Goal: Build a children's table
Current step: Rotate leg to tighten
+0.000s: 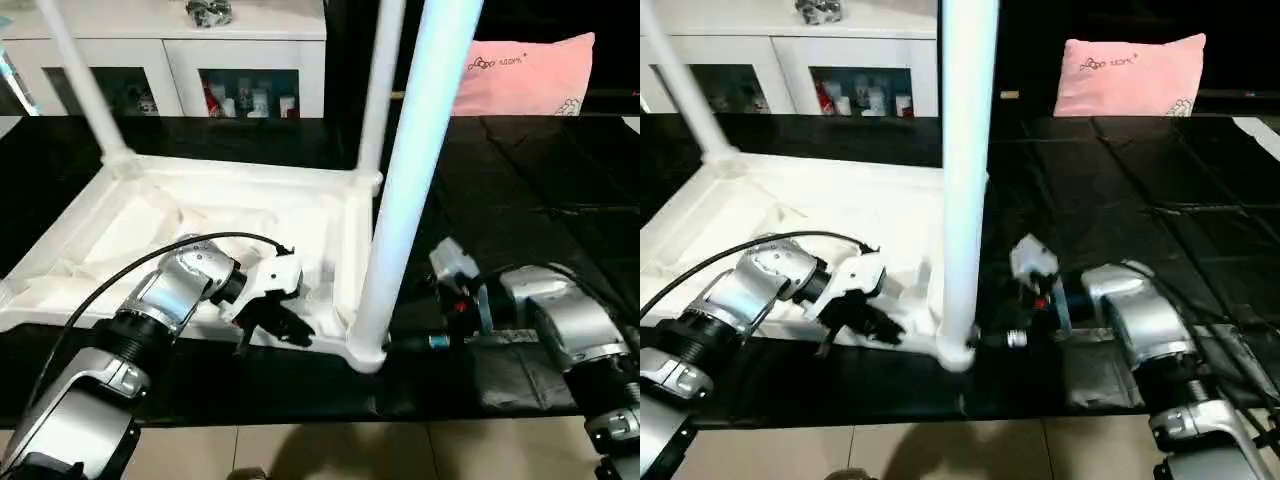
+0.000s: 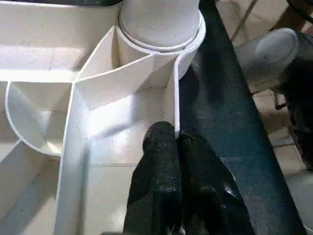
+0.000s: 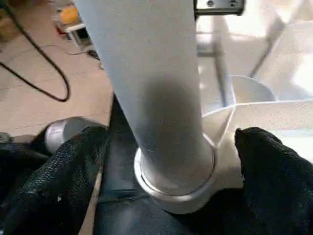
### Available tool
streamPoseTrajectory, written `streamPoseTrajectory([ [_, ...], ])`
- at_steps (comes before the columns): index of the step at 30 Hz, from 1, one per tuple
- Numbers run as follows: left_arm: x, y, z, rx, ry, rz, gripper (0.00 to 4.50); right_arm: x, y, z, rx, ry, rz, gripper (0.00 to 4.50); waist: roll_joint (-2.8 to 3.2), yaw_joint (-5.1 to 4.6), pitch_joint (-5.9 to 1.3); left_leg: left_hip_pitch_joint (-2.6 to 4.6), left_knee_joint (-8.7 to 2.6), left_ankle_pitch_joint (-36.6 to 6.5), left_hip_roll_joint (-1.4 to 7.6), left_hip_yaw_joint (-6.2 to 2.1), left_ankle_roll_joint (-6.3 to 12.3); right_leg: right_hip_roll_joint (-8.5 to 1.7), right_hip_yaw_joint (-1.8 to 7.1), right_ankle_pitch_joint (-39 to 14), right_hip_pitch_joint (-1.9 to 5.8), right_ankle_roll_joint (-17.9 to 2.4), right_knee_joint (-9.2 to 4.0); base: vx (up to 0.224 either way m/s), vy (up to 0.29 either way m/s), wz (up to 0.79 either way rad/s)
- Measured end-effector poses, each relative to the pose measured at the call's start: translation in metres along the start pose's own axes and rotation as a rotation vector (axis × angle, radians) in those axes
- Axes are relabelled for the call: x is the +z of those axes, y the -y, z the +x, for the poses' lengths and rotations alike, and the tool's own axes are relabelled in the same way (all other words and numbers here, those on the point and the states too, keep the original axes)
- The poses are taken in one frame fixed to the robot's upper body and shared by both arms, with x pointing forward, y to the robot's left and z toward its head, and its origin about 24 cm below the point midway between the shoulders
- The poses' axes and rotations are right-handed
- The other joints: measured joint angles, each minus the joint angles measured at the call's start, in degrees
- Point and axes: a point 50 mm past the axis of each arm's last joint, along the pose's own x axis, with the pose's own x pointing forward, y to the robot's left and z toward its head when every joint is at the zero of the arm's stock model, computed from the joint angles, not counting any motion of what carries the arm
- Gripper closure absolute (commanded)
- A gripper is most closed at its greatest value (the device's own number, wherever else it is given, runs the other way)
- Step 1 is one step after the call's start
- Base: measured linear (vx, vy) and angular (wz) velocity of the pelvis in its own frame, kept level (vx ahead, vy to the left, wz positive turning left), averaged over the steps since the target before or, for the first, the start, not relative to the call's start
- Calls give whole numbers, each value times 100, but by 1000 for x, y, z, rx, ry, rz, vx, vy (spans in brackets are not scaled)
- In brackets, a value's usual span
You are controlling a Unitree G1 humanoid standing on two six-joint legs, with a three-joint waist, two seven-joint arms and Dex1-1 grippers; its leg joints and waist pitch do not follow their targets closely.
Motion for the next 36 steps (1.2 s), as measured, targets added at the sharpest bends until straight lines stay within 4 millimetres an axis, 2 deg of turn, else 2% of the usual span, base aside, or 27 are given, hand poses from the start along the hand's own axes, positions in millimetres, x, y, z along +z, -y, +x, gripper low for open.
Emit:
streamPoseTrajectory([
  [5,3,1,2,-12,-6,18,450,-1,-1,8,36,-5,-6,82,0,14,0,-4,0,1,0,-1,2,0,-1,-2,0,3,-1,0,0,0],
  [13,5,3,5,-32,-10,24,450,-1,-3,9,57,-8,-6,145,0,15,0,-4,0,1,0,-1,3,0,-1,-3,0,5,1,0,0,0],
  [15,5,3,5,-34,-12,26,450,-1,-3,9,63,-7,-6,178,0,15,0,-3,0,1,0,0,3,0,-1,-3,0,5,1,0,0,0],
  [19,5,3,5,-34,-12,24,450,-1,-4,9,67,-5,-7,202,0,16,0,-4,0,2,0,-1,3,0,-2,-3,0,5,0,0,0,0],
  [20,5,3,5,-34,-11,22,450,-1,-4,10,68,-6,-10,222,0,17,0,-4,0,2,0,-1,3,0,-1,-3,0,6,0,0,0,0],
  [25,5,0,9,5,11,-49,450,-6,-5,9,-9,30,28,241,1,8,0,-3,0,2,-1,0,2,0,0,-3,12,5,2,0,0,0],
  [30,4,-12,13,181,58,-185,450,-7,7,9,-242,60,68,244,3,-70,-2,19,2,9,-1,0,-27,0,-2,-2,36,8,0,0,0,0],
  [33,8,-22,18,299,74,-245,450,-5,19,12,-442,92,96,249,6,-236,-4,24,2,13,-2,0,-28,0,-4,1,46,14,-18,0,0,0],
  [36,13,-31,26,390,104,-309,450,-3,29,16,-615,127,149,252,18,-338,-12,24,1,13,-4,-1,-28,1,-8,4,56,17,-43,0,0,0],
])
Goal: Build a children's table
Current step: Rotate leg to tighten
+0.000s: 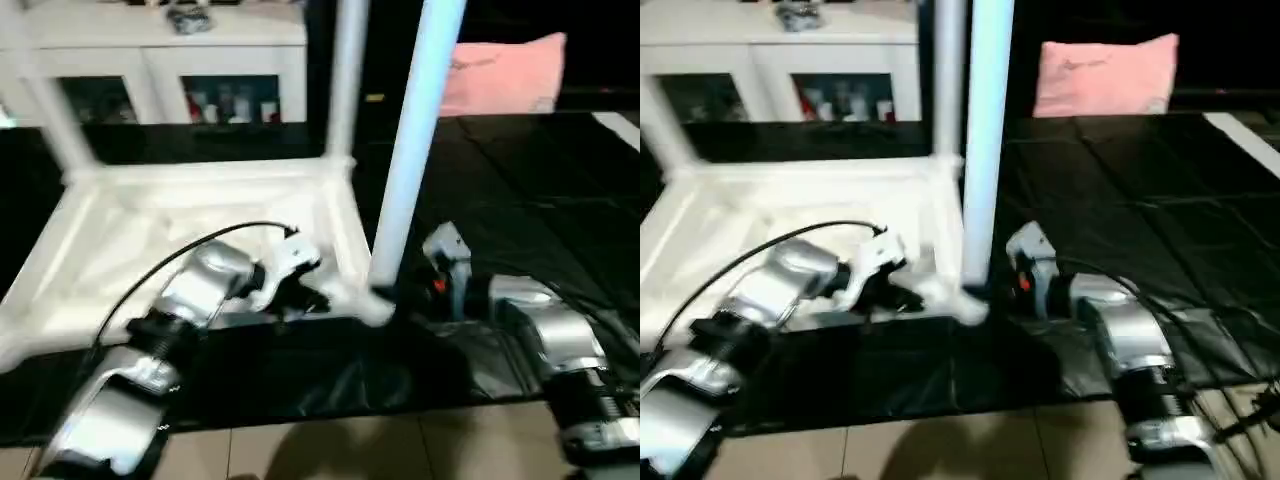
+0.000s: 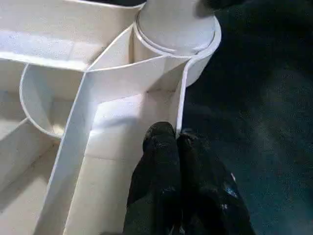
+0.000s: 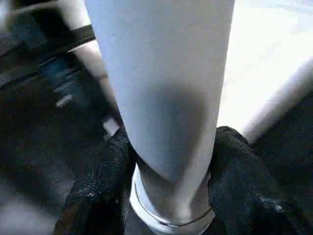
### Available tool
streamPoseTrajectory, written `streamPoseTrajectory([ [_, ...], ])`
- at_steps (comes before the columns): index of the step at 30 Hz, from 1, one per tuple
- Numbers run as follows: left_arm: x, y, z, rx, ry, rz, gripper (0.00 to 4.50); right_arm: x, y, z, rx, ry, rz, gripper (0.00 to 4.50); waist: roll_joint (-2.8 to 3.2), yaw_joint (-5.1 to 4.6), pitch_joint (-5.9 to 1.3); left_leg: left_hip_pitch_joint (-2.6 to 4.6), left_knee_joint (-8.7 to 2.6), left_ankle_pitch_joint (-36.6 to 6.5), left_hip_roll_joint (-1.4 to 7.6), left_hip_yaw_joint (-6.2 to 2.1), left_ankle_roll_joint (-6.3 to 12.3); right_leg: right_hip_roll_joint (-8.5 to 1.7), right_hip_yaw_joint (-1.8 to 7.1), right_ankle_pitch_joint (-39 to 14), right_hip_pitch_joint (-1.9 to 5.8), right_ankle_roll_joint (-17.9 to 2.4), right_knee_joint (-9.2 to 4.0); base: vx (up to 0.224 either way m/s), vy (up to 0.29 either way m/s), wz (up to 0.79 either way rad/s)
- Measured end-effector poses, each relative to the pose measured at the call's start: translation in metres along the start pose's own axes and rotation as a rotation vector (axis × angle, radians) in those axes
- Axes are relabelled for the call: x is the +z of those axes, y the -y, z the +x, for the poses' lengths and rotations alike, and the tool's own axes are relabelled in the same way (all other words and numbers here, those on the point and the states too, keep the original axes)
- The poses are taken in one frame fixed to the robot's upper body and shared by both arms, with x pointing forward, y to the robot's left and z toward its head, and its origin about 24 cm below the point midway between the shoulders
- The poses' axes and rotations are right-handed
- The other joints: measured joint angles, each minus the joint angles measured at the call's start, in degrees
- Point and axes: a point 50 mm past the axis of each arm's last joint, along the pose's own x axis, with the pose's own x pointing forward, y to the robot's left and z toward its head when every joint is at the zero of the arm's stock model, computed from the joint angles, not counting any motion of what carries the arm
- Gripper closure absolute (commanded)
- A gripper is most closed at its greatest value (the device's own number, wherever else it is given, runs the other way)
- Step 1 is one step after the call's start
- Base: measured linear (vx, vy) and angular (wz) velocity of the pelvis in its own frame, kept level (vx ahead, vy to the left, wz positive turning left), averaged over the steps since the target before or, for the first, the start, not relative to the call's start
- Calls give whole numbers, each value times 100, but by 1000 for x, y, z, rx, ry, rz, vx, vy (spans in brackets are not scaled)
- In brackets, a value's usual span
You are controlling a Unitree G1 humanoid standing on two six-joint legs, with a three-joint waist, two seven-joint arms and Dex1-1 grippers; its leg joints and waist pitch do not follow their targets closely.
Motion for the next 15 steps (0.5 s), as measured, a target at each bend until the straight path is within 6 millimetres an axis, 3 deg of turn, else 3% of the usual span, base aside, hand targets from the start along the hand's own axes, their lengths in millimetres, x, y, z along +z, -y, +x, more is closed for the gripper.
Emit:
streamPoseTrajectory([
  [6,13,-4,26,165,68,-104,450,6,6,20,-325,29,45,254,36,-29,-23,-8,-4,-1,-3,-3,11,1,-8,7,19,11,-51,0,0,0],
  [9,17,-4,29,183,69,-105,450,7,6,24,-377,39,36,254,35,-35,-22,-8,-4,-9,-5,-3,21,0,-7,7,25,12,-59,0,0,0],
  [11,17,-5,30,184,70,-91,450,7,7,24,-382,44,31,189,35,-32,-22,-9,-8,-10,-6,-3,22,0,-6,9,25,15,-58,0,0,0],
  [14,18,-4,31,180,63,-19,450,6,6,23,-383,46,28,182,34,-9,-21,-8,-22,-10,-6,-6,22,0,-7,11,23,18,-57,0,0,0],
  [15,19,-4,31,177,64,-2,450,5,5,23,-383,46,30,152,34,-5,-21,-9,-25,-10,-6,-6,22,0,-6,12,23,18,-56,0,0,0],
])
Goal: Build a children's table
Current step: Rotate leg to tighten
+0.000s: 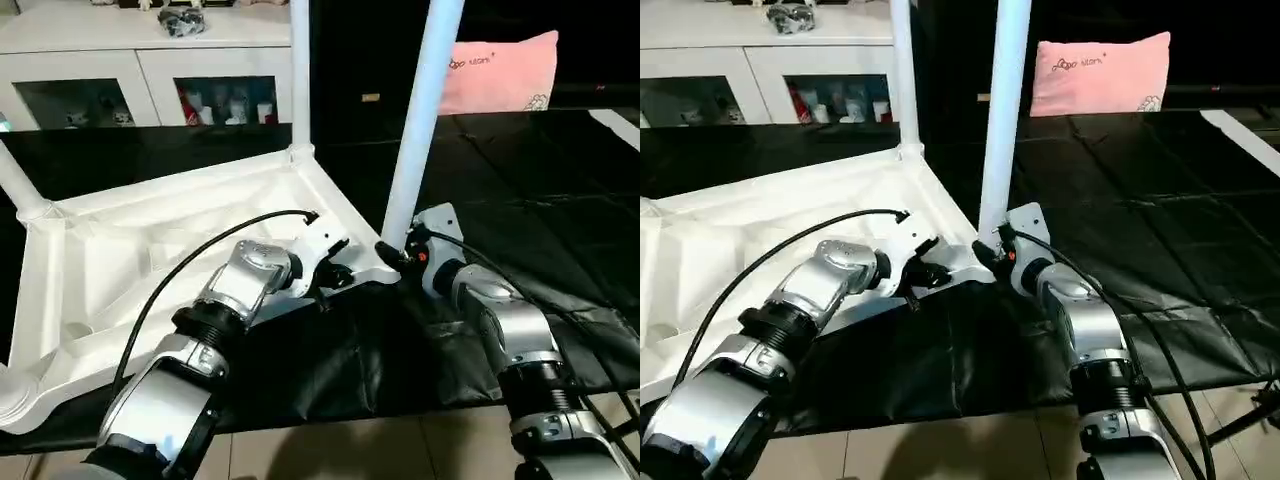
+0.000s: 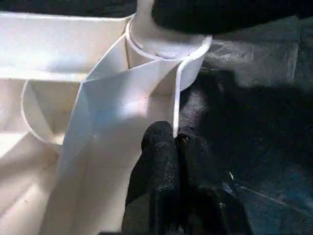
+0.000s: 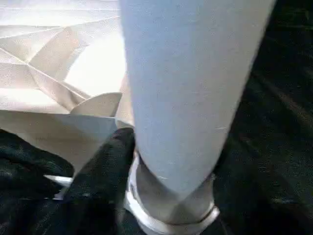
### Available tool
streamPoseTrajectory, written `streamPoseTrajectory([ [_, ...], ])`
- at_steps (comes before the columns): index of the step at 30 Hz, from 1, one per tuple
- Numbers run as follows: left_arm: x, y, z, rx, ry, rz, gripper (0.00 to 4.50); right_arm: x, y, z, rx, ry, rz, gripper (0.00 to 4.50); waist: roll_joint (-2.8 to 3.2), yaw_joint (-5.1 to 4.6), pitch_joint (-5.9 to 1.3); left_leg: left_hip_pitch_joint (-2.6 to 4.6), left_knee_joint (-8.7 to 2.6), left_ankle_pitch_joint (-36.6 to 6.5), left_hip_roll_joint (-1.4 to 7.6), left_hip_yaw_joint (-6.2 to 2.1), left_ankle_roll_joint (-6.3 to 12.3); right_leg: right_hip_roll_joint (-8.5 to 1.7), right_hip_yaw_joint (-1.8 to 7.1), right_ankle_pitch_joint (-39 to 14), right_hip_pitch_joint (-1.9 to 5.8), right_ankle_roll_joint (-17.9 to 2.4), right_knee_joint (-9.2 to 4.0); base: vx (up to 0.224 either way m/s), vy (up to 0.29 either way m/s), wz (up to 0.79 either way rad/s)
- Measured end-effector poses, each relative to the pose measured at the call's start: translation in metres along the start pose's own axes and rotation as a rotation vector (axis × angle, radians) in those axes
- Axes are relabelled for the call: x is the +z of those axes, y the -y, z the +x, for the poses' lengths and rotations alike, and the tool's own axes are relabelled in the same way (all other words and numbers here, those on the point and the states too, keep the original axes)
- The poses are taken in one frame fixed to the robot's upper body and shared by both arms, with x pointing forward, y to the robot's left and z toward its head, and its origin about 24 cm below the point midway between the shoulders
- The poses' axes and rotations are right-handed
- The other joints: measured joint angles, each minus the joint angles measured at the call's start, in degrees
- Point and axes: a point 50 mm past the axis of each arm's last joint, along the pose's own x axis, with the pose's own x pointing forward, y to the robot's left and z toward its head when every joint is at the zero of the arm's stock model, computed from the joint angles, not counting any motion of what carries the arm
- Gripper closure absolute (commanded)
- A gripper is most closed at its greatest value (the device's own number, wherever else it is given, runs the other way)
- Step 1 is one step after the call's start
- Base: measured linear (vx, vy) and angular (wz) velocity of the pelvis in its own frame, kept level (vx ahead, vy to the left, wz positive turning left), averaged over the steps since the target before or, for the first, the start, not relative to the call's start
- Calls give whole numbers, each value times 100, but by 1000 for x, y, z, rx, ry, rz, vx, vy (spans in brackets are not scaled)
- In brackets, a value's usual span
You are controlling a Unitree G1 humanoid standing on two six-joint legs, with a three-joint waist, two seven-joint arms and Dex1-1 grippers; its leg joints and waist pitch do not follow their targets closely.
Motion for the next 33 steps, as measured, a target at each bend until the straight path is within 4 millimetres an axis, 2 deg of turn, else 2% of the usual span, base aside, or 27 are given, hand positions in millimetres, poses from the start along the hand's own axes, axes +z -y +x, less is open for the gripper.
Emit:
streamPoseTrajectory([
  [8,-5,-1,-5,-31,44,60,450,-5,-3,-10,35,23,-4,86,-6,22,4,-9,-31,0,-3,-1,0,0,1,2,-17,-3,4,0,0,0],
  [12,-9,-2,-11,-28,87,123,450,-11,-1,-18,73,9,11,47,-14,31,10,-33,-41,8,-1,1,12,2,2,2,-56,-4,9,0,0,0],
  [14,-10,-1,-13,-25,95,132,450,-12,-2,-20,89,18,28,40,-13,24,12,-42,-43,12,0,4,18,3,3,4,-61,-8,9,0,0,0],
  [17,-11,-1,-17,-21,127,109,450,-9,-1,-26,104,60,38,3,-9,27,30,-41,-38,12,0,4,17,3,4,5,-71,-10,9,0,0,0],
  [18,-10,-1,-18,-23,137,101,407,-8,-1,-28,117,75,35,0,-10,30,31,-41,-38,12,0,4,17,3,4,5,-73,-10,9,0,0,0],
  [20,-7,0,-22,-35,181,85,396,-8,-2,-32,130,95,27,0,-12,33,33,-42,-40,11,0,5,17,3,5,13,-77,-24,9,0,0,0],
  [22,11,-1,-30,-44,274,101,379,-9,-2,-36,157,109,14,0,-16,39,36,-42,-41,11,0,7,17,3,7,19,-76,-36,9,0,0,0],
  [25,22,-4,-44,-31,333,116,355,-8,-3,-44,224,123,-3,0,-15,16,35,-47,-43,10,2,13,19,4,10,16,-72,-34,11,0,0,0],
  [27,19,-3,-51,-26,345,100,322,-7,-6,-50,271,137,1,0,-15,2,35,-40,-44,11,4,15,19,6,11,2,-70,-10,12,0,0,0],
  [29,12,-2,-58,-27,336,80,322,-7,-9,-54,321,130,-8,0,-17,-3,37,-38,-43,10,8,15,17,10,11,2,-70,-12,13,0,0,0],
  [30,8,-1,-62,-29,324,73,301,-6,-13,-55,366,129,-8,0,-17,2,37,-37,-42,9,10,14,14,12,10,2,-69,-12,14,0,0,0],
  [33,2,1,-79,-39,303,74,276,-4,-27,-57,472,122,-30,0,-20,27,38,-31,-40,4,10,13,4,12,11,3,-65,-13,16,0,0,0],
])
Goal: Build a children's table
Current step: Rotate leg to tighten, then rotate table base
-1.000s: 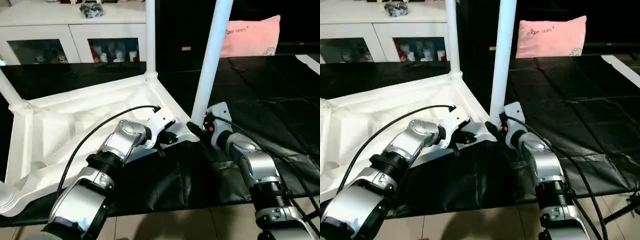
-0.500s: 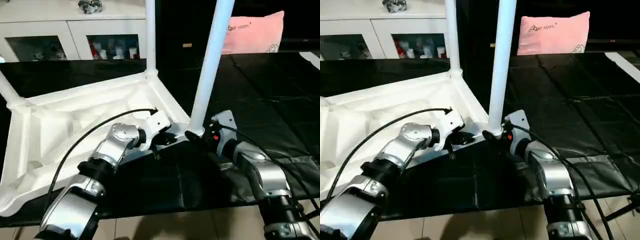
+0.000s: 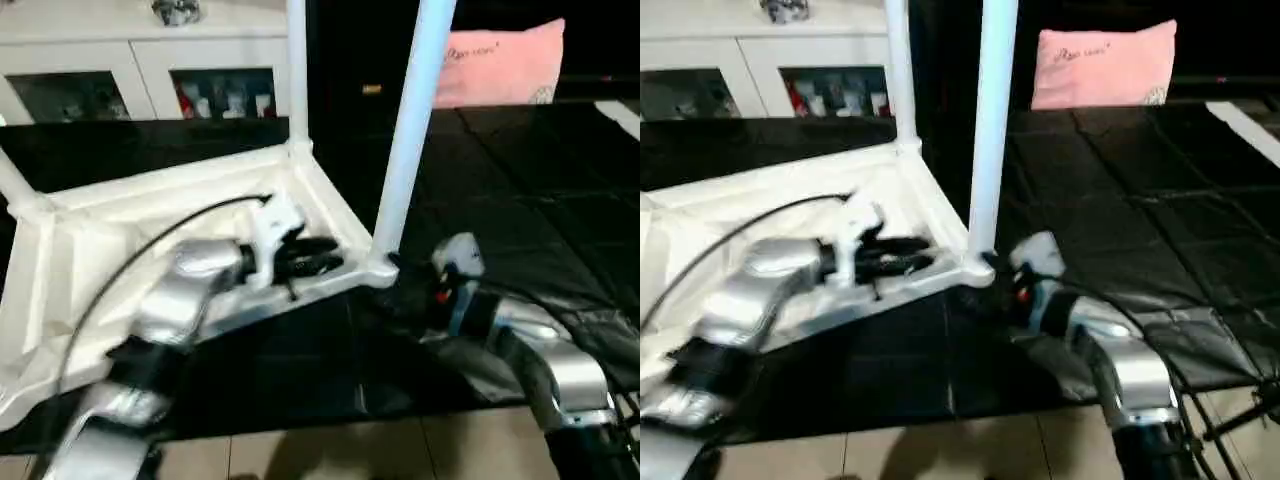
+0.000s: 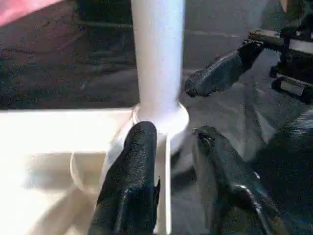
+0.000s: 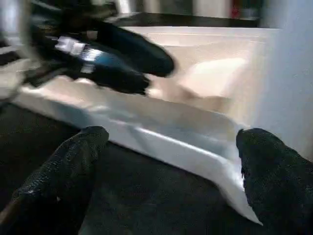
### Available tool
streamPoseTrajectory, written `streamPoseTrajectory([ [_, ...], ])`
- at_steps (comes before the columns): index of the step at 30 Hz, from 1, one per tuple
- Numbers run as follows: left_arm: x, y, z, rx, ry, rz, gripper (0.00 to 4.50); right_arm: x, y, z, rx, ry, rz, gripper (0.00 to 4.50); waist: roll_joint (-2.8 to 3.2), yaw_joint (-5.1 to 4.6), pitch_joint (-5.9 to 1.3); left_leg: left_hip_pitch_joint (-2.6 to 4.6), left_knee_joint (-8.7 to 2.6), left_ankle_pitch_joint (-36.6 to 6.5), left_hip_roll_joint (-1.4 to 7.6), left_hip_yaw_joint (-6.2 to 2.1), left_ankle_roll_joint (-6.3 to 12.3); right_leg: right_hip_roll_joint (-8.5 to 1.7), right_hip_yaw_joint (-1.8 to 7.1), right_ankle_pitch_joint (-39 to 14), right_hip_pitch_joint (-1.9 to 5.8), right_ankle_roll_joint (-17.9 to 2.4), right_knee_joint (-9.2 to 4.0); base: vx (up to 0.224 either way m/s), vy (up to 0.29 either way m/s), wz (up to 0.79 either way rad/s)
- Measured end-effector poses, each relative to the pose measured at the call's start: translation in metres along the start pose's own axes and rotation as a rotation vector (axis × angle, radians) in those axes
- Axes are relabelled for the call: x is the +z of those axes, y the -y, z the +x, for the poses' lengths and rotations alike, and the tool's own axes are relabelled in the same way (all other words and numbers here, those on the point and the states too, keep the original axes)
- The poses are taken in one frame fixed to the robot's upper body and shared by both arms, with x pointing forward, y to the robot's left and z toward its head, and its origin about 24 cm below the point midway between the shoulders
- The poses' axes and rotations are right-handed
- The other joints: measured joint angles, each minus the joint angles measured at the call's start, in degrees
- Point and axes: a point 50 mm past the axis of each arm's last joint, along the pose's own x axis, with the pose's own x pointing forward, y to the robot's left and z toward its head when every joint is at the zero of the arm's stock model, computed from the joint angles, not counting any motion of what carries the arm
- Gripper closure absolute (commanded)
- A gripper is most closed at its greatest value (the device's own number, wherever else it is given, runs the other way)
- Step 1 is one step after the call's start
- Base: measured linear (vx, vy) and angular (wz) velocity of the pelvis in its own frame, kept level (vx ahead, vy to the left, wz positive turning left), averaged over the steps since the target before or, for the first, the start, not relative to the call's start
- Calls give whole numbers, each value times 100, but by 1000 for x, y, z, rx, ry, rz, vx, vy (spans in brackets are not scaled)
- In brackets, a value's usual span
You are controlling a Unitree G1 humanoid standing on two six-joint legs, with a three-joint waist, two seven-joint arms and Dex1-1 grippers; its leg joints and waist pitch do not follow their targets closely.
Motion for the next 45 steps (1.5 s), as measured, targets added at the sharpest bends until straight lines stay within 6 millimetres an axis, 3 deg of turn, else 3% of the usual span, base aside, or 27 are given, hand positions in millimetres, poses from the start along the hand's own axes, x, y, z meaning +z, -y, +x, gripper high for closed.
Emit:
streamPoseTrajectory([
  [6,-13,8,-50,20,-125,8,242,-5,-5,-7,62,-75,-1,0,-28,2,14,12,3,-7,-3,0,-11,-1,5,-1,10,2,-1,0,0,0],
  [10,-19,19,-71,10,-189,-14,205,-3,-12,0,125,-60,47,0,-36,-1,19,15,1,-8,-2,-3,-13,0,3,-1,11,2,0,0,0,0],
  [14,-23,31,-93,-5,-280,-46,163,2,-26,34,157,-9,77,0,-37,-46,19,23,-3,-3,1,-2,-21,5,8,0,11,-1,8,0,0,0],
  [16,-26,37,-100,-23,-319,-72,163,5,-28,53,125,9,93,0,-41,-32,20,25,-2,2,2,-5,-31,7,8,1,10,-2,10,0,0,0],
  [19,-29,39,-106,-27,-361,-88,128,8,-27,72,79,12,74,0,-47,3,19,31,8,6,1,-13,-36,7,11,2,11,-2,12,0,0,0],
  [21,-36,40,-112,-16,-438,-79,119,11,-20,88,-8,15,32,0,-53,-18,16,28,11,9,-3,-5,-40,7,30,3,7,-4,22,0,0,0],
  [22,-39,40,-113,-11,-469,-77,91,13,-16,94,-44,19,18,0,-53,-25,16,29,11,9,-5,-4,-40,7,36,3,6,-4,27,0,0,0],
  [26,-48,40,-112,19,-530,-74,64,25,0,111,-192,50,-1,0,-55,-24,19,29,12,10,-6,-5,-42,8,41,2,2,-4,38,0,0,0],
  [33,-52,42,-107,17,-549,-66,7,30,26,113,-406,86,32,0,-58,-4,19,30,17,12,-11,-4,-46,7,60,-6,2,-23,86,0,0,0],
  [36,-53,42,-100,25,-532,-42,7,28,39,110,-505,92,62,0,-56,10,20,43,32,22,-13,-3,-57,8,81,-17,3,-3,102,0,0,0],
  [40,-55,37,-97,44,-537,-23,7,26,56,98,-606,94,68,0,-60,29,22,31,45,30,-18,4,-57,28,152,-19,7,0,120,0,0,0],
  [45,-60,31,-100,96,-562,-15,7,25,80,73,-738,92,68,0,-62,85,23,16,49,33,-21,6,-52,28,167,-25,12,11,128,0,0,0],
])
